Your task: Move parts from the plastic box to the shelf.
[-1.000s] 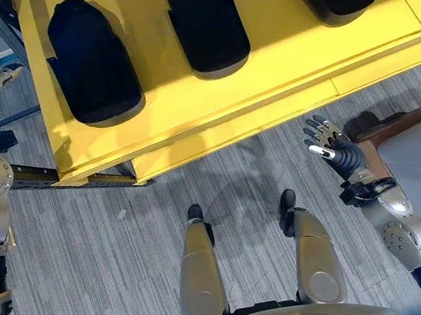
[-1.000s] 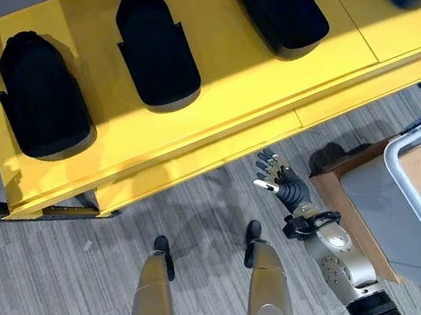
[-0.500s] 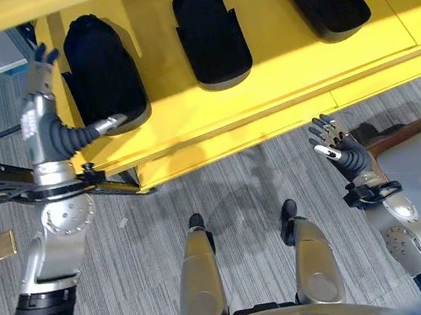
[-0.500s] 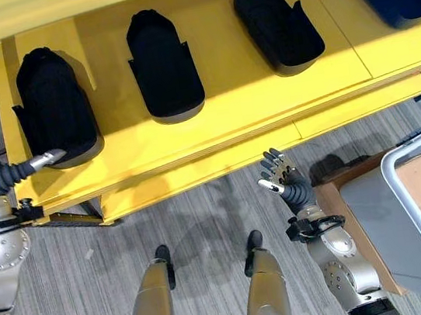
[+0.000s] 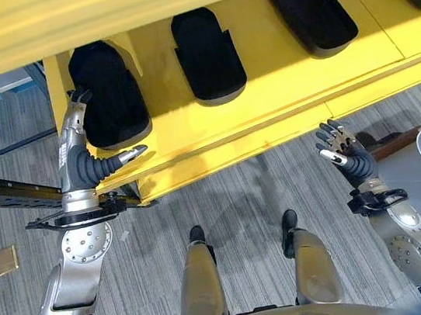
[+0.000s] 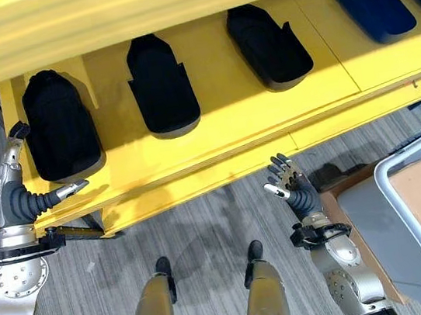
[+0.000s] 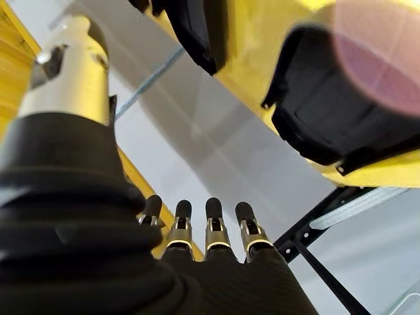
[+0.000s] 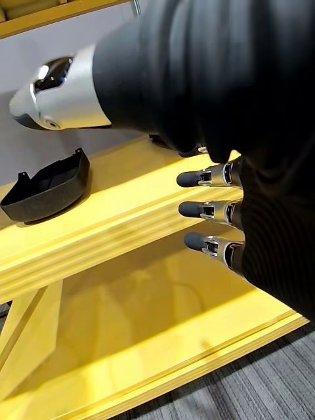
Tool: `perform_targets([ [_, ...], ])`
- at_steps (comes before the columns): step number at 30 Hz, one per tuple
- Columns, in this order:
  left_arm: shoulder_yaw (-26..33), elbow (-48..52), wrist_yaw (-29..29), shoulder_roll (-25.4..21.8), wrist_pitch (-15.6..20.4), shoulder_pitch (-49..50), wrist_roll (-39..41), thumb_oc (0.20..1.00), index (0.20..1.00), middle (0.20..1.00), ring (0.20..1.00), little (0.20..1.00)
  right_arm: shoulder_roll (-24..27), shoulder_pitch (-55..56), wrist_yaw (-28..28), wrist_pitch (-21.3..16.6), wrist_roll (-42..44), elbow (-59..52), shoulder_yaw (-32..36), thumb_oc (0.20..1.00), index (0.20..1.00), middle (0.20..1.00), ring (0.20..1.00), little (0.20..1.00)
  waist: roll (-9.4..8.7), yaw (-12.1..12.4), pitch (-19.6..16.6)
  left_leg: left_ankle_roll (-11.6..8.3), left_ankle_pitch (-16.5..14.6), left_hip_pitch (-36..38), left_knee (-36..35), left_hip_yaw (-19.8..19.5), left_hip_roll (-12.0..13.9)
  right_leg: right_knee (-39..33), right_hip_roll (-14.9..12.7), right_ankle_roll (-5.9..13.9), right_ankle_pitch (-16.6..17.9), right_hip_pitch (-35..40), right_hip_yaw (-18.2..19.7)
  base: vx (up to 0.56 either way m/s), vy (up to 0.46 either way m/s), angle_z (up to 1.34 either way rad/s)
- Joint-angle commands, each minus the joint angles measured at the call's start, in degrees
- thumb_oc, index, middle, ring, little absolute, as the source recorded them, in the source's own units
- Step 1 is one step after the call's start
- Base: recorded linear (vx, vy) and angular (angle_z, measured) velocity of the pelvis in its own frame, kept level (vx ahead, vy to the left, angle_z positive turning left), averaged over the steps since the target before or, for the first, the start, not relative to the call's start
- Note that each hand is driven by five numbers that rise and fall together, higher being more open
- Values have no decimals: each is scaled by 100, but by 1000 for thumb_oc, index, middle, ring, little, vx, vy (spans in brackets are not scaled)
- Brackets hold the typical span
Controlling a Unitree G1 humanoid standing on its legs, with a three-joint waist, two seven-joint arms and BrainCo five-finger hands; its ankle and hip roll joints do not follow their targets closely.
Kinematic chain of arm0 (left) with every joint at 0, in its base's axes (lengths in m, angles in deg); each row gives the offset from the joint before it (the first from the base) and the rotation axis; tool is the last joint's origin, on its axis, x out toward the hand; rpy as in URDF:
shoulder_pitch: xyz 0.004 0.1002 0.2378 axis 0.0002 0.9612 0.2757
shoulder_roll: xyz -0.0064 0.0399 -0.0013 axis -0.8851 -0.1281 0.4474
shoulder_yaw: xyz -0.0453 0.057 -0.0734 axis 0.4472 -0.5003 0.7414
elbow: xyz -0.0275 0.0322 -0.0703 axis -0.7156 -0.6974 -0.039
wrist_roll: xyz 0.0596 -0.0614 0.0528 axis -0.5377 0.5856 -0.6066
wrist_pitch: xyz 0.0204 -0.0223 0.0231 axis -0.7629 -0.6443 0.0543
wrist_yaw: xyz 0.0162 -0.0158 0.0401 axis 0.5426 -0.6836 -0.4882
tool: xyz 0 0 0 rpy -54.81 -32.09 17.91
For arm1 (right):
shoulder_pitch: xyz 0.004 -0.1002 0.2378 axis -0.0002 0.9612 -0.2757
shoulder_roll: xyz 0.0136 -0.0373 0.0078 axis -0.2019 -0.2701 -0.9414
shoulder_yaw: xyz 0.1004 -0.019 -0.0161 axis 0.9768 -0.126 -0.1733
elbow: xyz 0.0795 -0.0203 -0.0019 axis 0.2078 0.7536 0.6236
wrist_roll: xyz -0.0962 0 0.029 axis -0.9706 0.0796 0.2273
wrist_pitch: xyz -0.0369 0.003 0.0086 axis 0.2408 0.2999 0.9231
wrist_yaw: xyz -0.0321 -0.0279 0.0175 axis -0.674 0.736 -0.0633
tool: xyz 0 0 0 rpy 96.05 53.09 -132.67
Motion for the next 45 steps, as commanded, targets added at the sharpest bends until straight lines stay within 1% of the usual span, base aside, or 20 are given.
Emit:
perform_targets([
  [1, -92, 320, 92, -219, 274, -10, -148, 1000, 1000, 1000, 1000, 1000, -109, 24, -85, -369, -146, -413, 162, 1000, 1000, 1000, 1000, 1000, -68, -80, -207, 194, 260, -134, -179, 65, -8, 10, -154, 72, -430, 408, -77, 0, 0, 0],
  [2, -172, 263, 101, -272, 231, 27, -282, 1000, 1000, 1000, 1000, 1000, -101, 66, -115, -395, -154, -427, 186, 1000, 1000, 1000, 1000, 1000, -75, -85, -200, 198, 262, -156, -175, 69, -3, 6, -145, 75, -421, 384, -79, 0, 0, 0],
  [10, -481, 11, 305, -397, 144, 270, -531, 1000, 1000, 1000, 1000, 1000, -84, 115, -237, -472, -165, -460, 242, 1000, 1000, 1000, 1000, 1000, -107, -95, -111, 222, 285, -281, -141, 77, -6, 48, -145, 84, -409, 252, -45, 0, 0, 0],
  [17, -559, -201, 344, -400, 68, 341, -610, 1000, 1000, 1000, 1000, 1000, -85, 113, -314, -489, -142, -442, 250, 1000, 1000, 1000, 1000, 1000, -145, -83, -24, 237, 295, -396, -98, 78, -26, 94, -142, 77, -400, 148, -44, 0, 0, 0],
  [24, -468, -351, 277, -351, 2, 484, -717, 1000, 1000, 1000, 1000, 1000, -76, 103, -351, -495, -125, -455, 239, 1000, 1000, 1000, 1000, 1000, -181, -58, 92, 263, 295, -495, -49, 81, -35, 138, -136, 59, -401, 44, -17, 0, 0, 0],
  [31, -347, -530, 151, -303, -96, 620, -869, 1000, 1000, 1000, 1000, 1000, -98, 35, -423, -520, -83, -444, 211, 1000, 1000, 1000, 1000, 1000, -177, -34, 199, 286, 281, -575, -17, 82, -40, 173, -132, 56, -400, -47, -19, 0, 0, 0],
  [32, -340, -537, 141, -302, -101, 629, -887, 1000, 1000, 1000, 1000, 1000, -99, 25, -442, -524, -89, -444, 213, 1000, 1000, 1000, 1000, 1000, -171, -30, 219, 286, 271, -580, -8, 82, -36, 185, -127, 54, -409, -58, -11, 93, -4, 0],
  [33, -330, -555, 132, -297, -104, 648, -899, 1000, 1000, 1000, 1000, 1000, -97, 24, -444, -525, -89, -450, 210, 1000, 1000, 1000, 1000, 1000, -165, -27, 202, 262, 142, -530, -2, 55, -28, 213, -107, 93, -520, -27, 26, 92, -6, 0],
  [37, -288, -632, 67, -280, -152, 642, -972, 1000, 1000, 1000, 1000, 1000, -100, -5, -475, -538, -89, -464, 218, 1000, 1000, 1000, 1000, 1000, -158, -20, 244, 267, 137, -588, 32, 63, -33, 253, -118, 84, -528, -89, 46, 3, 2, 0],
  [38, -289, -631, 63, -279, -151, 638, -974, 1000, 1000, 1000, 1000, 1000, -100, -7, -476, -540, -89, -467, 221, 1000, 1000, 1000, 1000, 1000, -162, -17, 275, 294, 264, -647, 33, 93, -42, 236, -137, 44, -420, -135, 13, 0, 0, 0],
  [39, -283, -669, 14, -262, -170, 603, -1005, 1000, 1000, 1000, 1000, 1000, -116, -40, -510, -553, -100, -449, 207, 1000, 1000, 1000, 1000, 1000, -153, -14, 269, 271, 114, -614, 68, 68, -35, 291, -125, 84, -553, -116, 47, 10, 7, -3],
  [45, -344, -812, -127, -225, -248, 371, -1123, 1000, 1000, 1000, 1000, 1000, -159, -121, -569, -586, -107, -412, 165, 1000, 1000, 1000, 1000, 1000, -158, -30, 340, 291, 85, -691, 140, 73, -46, 361, -132, 71, -552, -219, 70, 12, 4, -4],
])
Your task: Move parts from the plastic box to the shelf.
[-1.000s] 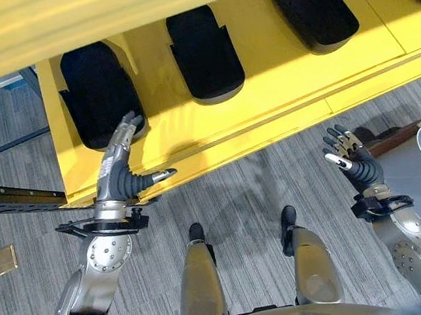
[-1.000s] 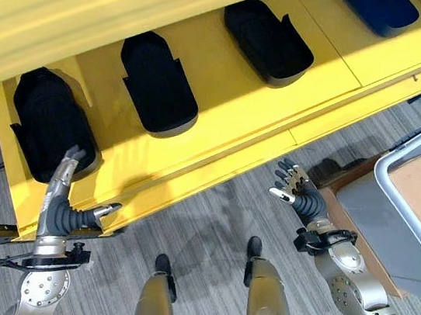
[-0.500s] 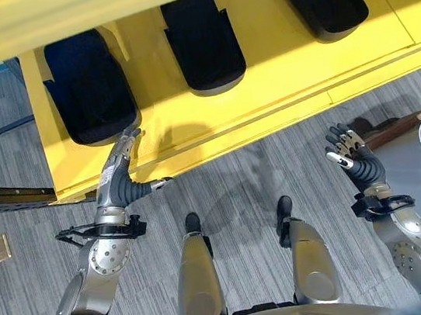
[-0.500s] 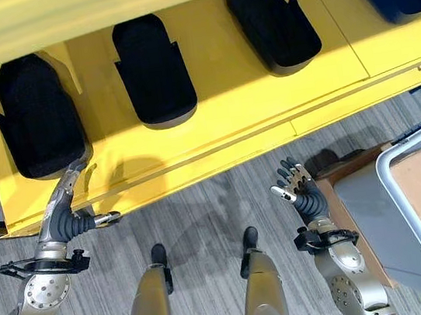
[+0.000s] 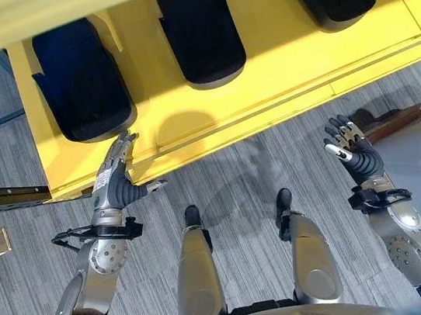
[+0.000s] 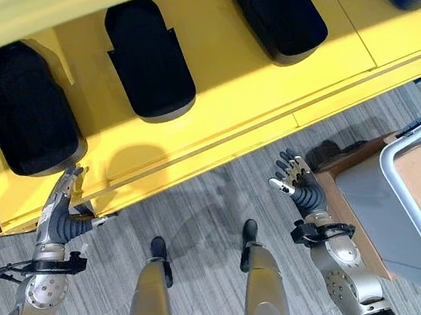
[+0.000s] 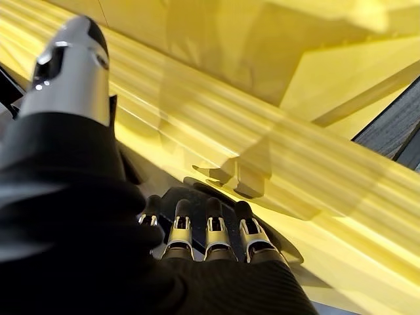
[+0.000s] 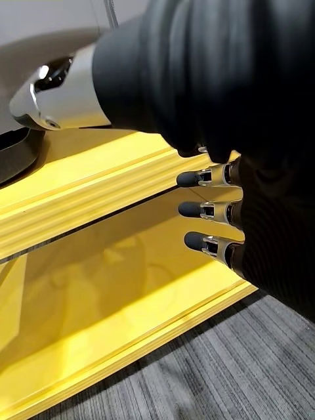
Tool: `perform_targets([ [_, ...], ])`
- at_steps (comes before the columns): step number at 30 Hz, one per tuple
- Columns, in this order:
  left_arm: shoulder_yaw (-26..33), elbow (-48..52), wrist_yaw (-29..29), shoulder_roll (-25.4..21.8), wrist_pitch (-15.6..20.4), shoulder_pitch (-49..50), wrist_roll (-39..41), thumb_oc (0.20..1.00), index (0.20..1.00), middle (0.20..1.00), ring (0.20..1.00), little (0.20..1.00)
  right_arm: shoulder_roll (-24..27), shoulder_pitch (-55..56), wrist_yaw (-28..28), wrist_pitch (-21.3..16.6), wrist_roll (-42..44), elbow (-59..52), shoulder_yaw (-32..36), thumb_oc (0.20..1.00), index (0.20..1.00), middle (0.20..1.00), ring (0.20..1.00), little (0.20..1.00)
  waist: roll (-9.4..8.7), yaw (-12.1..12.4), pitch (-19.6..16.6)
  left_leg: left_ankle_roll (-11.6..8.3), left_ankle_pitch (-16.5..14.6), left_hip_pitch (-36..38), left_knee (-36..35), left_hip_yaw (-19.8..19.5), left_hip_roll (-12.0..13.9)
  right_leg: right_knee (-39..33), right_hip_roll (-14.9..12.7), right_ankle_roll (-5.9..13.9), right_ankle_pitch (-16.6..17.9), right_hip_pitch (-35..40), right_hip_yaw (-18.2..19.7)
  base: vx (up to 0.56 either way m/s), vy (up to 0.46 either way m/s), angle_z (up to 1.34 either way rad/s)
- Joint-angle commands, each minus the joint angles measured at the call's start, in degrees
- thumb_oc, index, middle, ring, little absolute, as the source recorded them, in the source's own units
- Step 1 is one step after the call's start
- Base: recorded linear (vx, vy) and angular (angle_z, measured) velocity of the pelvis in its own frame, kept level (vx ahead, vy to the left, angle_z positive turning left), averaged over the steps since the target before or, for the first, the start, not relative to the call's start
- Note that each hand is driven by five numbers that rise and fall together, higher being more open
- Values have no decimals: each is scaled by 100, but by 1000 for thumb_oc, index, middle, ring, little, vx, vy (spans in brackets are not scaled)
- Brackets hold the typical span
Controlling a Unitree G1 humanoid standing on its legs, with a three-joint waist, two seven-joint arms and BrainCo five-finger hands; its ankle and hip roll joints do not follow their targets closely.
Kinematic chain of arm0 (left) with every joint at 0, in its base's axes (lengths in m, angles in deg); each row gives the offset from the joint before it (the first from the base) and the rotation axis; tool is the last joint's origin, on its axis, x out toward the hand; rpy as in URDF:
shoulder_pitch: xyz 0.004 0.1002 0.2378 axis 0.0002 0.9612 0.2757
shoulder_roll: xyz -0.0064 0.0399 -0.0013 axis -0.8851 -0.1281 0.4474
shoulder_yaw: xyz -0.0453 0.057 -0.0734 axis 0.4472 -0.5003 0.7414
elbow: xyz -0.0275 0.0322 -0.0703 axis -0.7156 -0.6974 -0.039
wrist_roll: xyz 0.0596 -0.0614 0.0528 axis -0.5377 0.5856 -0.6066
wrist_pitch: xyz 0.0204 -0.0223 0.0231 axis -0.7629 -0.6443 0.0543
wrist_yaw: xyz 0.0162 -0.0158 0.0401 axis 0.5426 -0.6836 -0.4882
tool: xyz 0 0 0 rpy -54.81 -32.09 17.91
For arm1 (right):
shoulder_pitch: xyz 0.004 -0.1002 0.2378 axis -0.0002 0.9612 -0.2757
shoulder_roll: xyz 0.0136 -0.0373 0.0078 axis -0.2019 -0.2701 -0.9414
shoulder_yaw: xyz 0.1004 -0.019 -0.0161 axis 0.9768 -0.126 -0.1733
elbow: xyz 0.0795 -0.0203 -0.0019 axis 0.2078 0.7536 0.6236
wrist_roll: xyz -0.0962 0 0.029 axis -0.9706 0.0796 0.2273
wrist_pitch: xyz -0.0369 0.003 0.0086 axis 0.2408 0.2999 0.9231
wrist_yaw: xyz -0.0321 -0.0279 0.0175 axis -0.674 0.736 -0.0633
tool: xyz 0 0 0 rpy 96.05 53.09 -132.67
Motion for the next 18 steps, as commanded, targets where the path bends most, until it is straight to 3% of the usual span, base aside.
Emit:
perform_targets([
  [1, 191, -8, -295, -157, 61, -7, -234, 1000, 1000, 1000, 1000, 1000, -41, -81, -70, -352, -2, -349, 146, 1000, 1000, 1000, 1000, 1000, -66, -51, -117, 272, 100, -202, 39, 7, -33, 270, -142, 84, -559, 350, -25, -14, 4, -5],
  [18, 146, -590, -434, -15, -186, -421, -251, 1000, 1000, 1000, 1000, 1000, -164, -231, -151, -330, 2, -278, 93, 1000, 1000, 1000, 1000, 1000, -79, -94, -42, 274, 86, -322, 109, 16, -32, 340, -130, 64, -546, 193, 49, -1, 2, -1],
])
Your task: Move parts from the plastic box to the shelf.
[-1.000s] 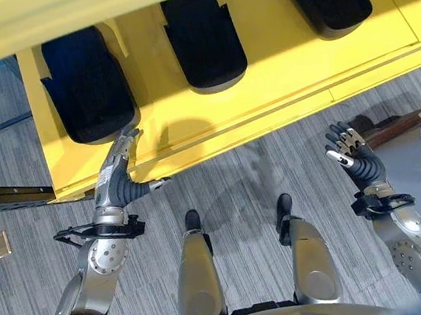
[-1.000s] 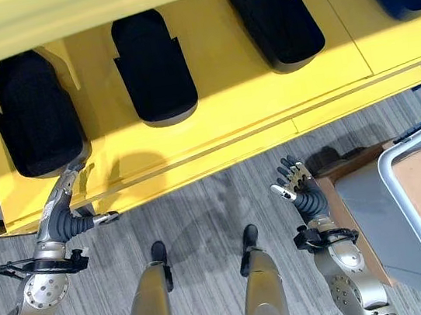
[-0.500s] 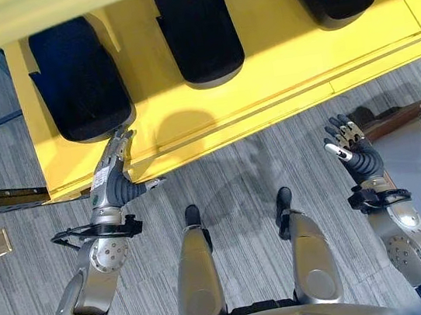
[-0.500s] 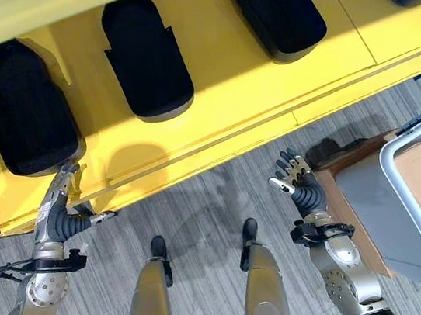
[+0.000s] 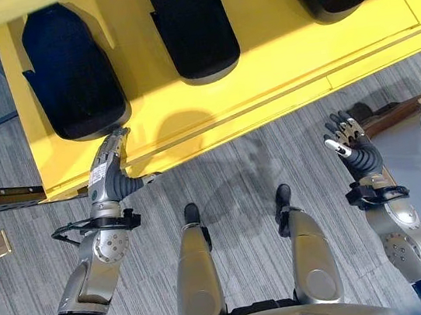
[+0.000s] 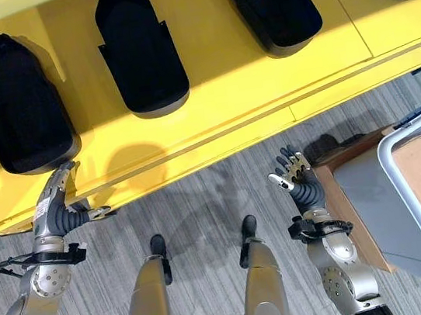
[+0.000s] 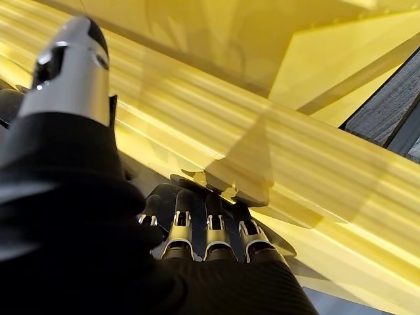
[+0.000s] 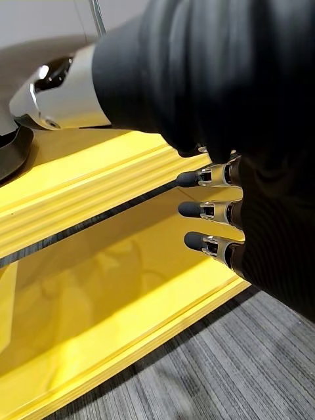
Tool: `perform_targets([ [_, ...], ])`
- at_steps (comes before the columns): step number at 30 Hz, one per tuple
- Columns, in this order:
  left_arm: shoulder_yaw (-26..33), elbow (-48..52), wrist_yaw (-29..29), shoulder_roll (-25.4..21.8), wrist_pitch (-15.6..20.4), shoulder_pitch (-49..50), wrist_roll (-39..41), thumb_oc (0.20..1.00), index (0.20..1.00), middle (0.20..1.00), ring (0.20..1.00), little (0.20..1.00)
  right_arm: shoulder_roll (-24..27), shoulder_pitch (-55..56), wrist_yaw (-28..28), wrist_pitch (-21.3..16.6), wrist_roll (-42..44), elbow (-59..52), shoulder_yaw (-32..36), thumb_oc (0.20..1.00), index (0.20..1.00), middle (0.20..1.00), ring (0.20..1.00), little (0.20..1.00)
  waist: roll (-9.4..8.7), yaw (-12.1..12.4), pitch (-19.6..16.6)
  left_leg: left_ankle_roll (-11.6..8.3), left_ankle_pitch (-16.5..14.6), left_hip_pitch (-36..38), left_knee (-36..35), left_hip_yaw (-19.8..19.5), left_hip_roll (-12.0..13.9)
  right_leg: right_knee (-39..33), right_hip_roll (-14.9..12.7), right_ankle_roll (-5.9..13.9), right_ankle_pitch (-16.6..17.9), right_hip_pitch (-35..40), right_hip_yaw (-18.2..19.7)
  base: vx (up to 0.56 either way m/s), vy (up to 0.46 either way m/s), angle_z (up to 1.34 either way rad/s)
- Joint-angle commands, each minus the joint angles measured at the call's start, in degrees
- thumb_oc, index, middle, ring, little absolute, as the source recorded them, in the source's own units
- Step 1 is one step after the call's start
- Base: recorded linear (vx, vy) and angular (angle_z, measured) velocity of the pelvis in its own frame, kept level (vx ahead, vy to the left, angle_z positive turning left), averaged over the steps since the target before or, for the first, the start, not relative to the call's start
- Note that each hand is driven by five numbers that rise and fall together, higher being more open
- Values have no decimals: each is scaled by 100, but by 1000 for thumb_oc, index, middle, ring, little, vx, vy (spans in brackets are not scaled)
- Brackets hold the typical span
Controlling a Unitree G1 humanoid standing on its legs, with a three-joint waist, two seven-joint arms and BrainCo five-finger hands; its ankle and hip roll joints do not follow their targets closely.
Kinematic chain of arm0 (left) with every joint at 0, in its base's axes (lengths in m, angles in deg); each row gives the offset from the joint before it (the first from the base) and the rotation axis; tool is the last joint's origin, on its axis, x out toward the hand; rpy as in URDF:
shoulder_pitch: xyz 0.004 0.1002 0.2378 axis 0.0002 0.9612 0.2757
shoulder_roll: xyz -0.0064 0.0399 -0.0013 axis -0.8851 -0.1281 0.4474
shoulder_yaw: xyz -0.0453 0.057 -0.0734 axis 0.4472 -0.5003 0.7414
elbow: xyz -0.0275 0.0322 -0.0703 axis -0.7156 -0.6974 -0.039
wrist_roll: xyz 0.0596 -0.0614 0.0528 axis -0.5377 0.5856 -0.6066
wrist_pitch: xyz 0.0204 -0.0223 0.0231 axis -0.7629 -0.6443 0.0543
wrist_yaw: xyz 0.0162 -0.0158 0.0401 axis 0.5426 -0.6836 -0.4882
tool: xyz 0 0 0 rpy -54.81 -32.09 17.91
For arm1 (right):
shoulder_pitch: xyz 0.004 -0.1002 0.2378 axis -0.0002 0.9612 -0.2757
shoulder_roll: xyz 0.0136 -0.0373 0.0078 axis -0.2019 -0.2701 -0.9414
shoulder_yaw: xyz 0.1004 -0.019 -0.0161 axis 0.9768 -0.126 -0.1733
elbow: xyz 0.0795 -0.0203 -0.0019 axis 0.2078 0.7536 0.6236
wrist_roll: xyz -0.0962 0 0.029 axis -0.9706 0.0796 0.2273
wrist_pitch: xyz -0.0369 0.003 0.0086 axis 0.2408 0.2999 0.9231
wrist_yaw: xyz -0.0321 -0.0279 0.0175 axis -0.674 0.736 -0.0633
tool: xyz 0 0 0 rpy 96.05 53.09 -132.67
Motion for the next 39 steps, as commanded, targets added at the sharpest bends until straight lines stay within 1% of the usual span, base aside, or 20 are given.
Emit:
perform_targets([
  [1, 184, -97, -187, -90, -32, -16, -36, 1000, 1000, 1000, 1000, 1000, -115, -60, 12, -317, 8, -276, 108, 1000, 1000, 1000, 1000, 1000, -81, -61, -46, 270, 86, -170, 13, -34, -62, 236, -152, 77, -555, 399, -52, 0, 0, 0],
  [17, 365, -203, -380, -103, -130, -323, -146, 1000, 1000, 1000, 1000, 1000, -131, -195, 13, -290, 34, -198, 103, 1000, 1000, 1000, 1000, 1000, -88, -77, -54, 299, -15, -232, 164, -11, -84, 337, -158, 77, -583, 303, 30, 0, 2, 0],
  [25, 358, -350, -501, -79, -193, -600, -168, 1000, 1000, 1000, 1000, 1000, -137, -248, 25, -254, 38, -141, 70, 1000, 1000, 1000, 1000, 1000, -101, -118, -84, 295, -30, -284, 205, 8, -94, 370, -159, 64, -587, 251, 62, -1, 1, 0],
  [39, 445, -455, -469, -118, -224, -642, -223, 1000, 1000, 1000, 1000, 1000, -133, -272, 47, -195, 49, -80, 106, 1000, 1000, 1000, 1000, 1000, -89, -134, -116, 288, -35, -310, 242, 37, -120, 361, -168, 63, -544, 217, 91, 0, 0, 0],
])
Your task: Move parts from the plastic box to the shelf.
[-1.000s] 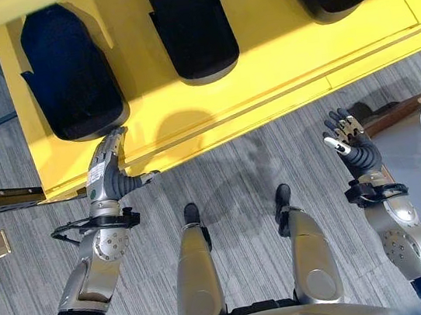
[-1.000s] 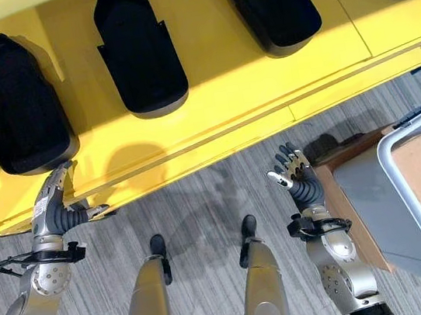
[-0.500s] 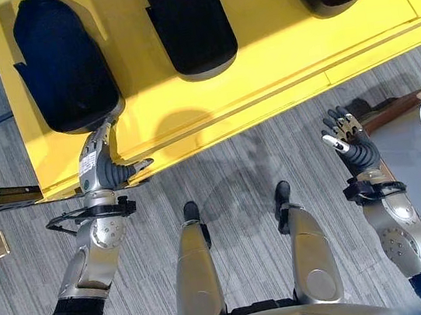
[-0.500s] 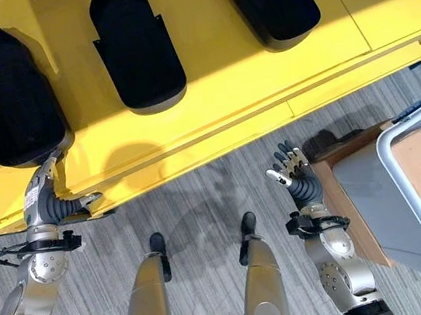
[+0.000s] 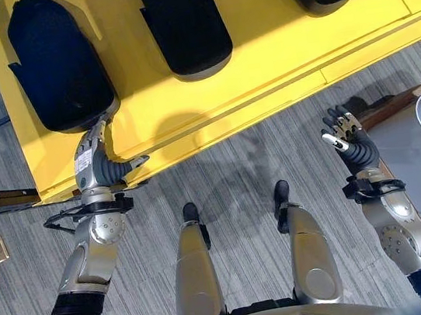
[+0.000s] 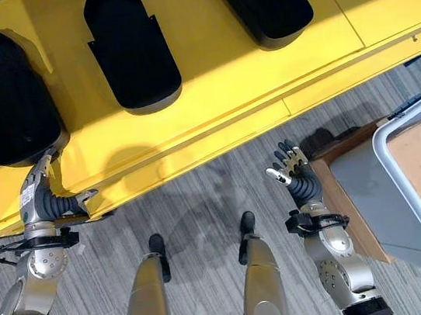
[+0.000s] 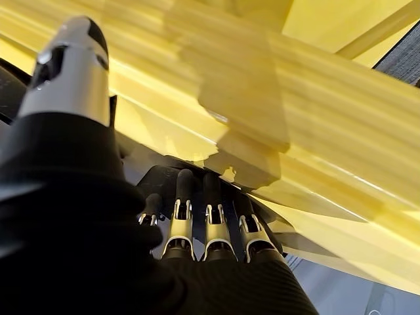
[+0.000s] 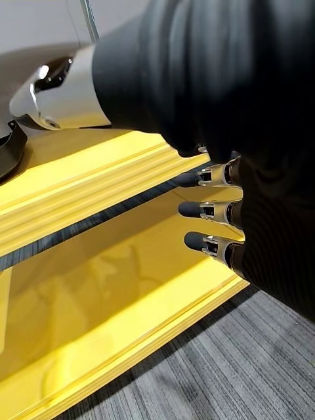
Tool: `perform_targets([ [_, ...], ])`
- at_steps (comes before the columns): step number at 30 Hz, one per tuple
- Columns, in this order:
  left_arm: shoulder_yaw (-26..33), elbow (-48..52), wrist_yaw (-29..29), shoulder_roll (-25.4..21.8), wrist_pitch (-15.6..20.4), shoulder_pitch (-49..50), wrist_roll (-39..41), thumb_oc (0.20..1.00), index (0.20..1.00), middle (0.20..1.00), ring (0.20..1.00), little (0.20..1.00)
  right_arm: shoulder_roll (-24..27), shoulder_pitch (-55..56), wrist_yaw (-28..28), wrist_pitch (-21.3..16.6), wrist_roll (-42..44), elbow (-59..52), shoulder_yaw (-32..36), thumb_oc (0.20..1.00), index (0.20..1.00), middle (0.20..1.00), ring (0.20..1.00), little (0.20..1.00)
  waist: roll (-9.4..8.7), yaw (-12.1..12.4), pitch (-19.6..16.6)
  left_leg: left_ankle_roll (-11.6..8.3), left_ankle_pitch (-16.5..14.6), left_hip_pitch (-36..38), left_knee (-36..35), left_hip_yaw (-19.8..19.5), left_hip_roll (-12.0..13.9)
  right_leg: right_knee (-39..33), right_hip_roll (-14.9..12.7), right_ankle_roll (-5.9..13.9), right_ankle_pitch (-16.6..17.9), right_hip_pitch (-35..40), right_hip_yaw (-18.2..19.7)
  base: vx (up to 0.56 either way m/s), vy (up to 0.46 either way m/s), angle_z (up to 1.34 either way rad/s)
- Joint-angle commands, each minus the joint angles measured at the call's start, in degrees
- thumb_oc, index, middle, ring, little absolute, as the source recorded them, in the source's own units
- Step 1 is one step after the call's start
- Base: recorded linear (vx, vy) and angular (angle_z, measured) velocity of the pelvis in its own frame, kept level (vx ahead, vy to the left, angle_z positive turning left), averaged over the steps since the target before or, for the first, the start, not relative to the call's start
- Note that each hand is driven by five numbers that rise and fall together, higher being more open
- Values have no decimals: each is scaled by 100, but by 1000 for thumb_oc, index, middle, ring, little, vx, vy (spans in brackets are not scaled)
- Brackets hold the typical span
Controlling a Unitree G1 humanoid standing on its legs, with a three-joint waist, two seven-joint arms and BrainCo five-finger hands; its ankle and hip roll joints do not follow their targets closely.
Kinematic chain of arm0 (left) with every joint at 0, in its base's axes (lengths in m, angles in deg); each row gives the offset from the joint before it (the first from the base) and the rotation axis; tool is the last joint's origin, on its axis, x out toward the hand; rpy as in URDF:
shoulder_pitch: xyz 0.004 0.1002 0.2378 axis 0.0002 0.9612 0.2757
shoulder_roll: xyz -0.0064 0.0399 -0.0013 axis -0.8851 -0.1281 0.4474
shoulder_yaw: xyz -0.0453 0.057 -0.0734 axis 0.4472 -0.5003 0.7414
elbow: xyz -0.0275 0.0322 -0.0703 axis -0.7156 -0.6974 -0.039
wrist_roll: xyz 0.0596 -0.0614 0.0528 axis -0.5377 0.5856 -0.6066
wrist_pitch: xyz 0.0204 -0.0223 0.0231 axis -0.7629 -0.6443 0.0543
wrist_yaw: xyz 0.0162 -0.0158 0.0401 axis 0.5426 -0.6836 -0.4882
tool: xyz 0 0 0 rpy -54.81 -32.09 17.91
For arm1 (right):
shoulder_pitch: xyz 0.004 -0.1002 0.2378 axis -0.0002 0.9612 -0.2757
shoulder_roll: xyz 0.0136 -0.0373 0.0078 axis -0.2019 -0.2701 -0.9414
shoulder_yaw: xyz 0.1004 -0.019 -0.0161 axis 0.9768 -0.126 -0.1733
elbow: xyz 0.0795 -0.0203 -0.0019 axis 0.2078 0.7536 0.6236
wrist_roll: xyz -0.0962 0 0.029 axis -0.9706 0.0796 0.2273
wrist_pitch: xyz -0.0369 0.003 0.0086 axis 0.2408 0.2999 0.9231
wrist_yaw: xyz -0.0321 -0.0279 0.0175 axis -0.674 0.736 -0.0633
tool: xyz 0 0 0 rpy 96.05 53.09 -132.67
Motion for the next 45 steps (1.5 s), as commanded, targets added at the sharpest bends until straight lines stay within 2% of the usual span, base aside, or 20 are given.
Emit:
perform_targets([
  [1, 327, -50, -121, -132, 68, 21, -152, 1000, 1000, 1000, 1000, 1000, -102, -26, 48, -194, 41, -237, 129, 1000, 1000, 1000, 1000, 1000, -84, -1, -118, 231, 32, -94, -43, 5, -111, 282, -170, 87, -583, 404, -15, 0, 0, 0],
  [19, 274, -131, -98, -164, 63, -46, -208, 1000, 1000, 1000, 1000, 1000, -72, -87, 89, -183, 20, -208, 114, 1000, 1000, 1000, 1000, 1000, -85, -13, -165, 232, 53, -115, -53, 19, -114, 250, -157, 92, -553, 378, 9, 0, 0, 0],
  [29, -139, 243, 356, -153, 282, 274, -23, 1000, 1000, 1000, 1000, 1000, -101, -33, 76, -260, -22, -313, 103, 1000, 1000, 1000, 1000, 1000, -82, 6, -141, 244, 72, -83, -80, 8, -122, 240, -157, 96, -573, 432, -8, 0, 0, 0],
  [38, -295, 590, 496, -180, 438, 353, 250, 1000, 1000, 1000, 1000, 1000, -84, 41, 60, -320, -69, -376, 84, 1000, 1000, 1000, 1000, 1000, -105, 15, -106, 260, 70, -70, -58, -28, -130, 292, -159, 93, -597, 450, -29, 0, 0, 0],
  [41, -312, 670, 571, -122, 518, 394, 559, 1000, 1000, 1000, 1000, 1000, -78, 46, 64, -326, -67, -384, 66, 1000, 1000, 1000, 1000, 1000, -108, 20, -105, 266, 70, -46, -65, -27, -126, 303, -152, 92, -601, 462, -31, 0, 0, 0],
  [45, -333, 832, 759, 225, 830, 501, 2036, 1000, 1000, 1000, 1000, 1000, -101, 39, 86, -319, -34, -409, 0, 1000, 1000, 1000, 1000, 1000, -111, 28, -104, 271, 92, 1, -83, -45, -136, 328, -155, 83, -593, 483, -23, -5, -11, 2],
])
